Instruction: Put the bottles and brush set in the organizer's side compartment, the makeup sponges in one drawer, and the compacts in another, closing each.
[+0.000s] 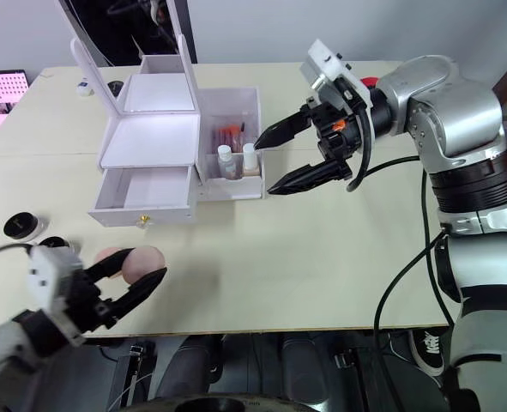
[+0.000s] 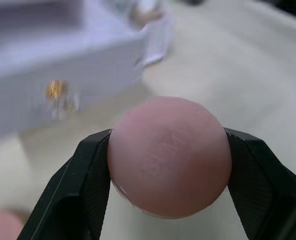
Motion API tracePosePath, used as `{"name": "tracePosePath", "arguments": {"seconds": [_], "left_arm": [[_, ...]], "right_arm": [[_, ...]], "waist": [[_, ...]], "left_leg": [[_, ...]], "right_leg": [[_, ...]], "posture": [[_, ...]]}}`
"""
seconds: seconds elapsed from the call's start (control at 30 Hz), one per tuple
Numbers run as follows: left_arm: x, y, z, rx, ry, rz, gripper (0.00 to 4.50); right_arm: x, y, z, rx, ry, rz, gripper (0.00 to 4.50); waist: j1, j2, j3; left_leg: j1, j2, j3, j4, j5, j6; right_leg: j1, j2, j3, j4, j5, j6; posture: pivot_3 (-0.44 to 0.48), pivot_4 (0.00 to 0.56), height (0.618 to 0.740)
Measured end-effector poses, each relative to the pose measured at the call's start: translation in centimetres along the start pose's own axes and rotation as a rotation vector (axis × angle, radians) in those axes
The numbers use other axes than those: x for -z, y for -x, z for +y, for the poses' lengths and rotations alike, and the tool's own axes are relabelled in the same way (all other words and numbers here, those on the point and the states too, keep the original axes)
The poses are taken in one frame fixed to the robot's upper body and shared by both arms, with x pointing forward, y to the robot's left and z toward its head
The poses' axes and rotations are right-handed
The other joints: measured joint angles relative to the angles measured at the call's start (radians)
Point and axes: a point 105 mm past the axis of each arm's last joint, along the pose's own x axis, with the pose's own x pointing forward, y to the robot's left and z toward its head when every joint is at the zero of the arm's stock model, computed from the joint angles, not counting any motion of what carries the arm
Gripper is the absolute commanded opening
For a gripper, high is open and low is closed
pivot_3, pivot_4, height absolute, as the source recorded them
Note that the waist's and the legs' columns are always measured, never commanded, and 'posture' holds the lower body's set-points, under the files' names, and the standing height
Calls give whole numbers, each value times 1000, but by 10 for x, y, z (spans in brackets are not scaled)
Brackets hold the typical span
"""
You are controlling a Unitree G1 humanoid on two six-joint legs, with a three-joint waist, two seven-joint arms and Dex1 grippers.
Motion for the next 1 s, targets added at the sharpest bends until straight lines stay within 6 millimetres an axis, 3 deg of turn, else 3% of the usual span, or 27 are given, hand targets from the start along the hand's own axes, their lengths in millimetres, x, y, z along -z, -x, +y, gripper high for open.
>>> {"name": "tracePosePath", "arguments": {"seconds": [0.07,0.2,0.33,0.57,0.73,1.0], "left_arm": [[-26,0,12,21,-61,-11,2709],[-60,-4,52,-70,-77,15,2709],[-76,-5,80,-175,-55,28,2709],[-51,-29,99,-237,29,113,2709],[-35,-42,101,-246,66,128,2709],[-21,-46,104,-264,80,139,2709]], "right_arm": [[-1,-4,0,-19,-5,-16,4500],[-3,-4,0,-14,-3,-36,4500],[-1,-1,1,18,-6,-50,4500],[1,2,-2,66,-2,-55,4500],[0,3,-3,80,5,-49,4500],[0,4,-5,103,13,-38,4500]], "waist": [[2,1,0],[-1,1,1],[-2,1,1],[-2,2,1],[0,1,1],[0,1,1]], "left_leg": [[0,0,0,0,0,0],[-2,0,1,-1,0,0],[-1,0,2,-7,0,0],[-1,0,2,-7,1,-2],[-1,0,2,-7,2,-3],[0,0,2,-7,3,-4]], "right_leg": [[1,0,0,0,0,0],[-1,0,0,0,0,0],[-3,1,1,1,-1,2],[-3,2,1,2,-1,2],[-3,2,1,2,-1,2],[-3,2,1,2,-1,2]], "posture": [[0,150,740],[0,150,740],[0,150,740],[0,150,740],[0,150,740],[0,150,740]]}}
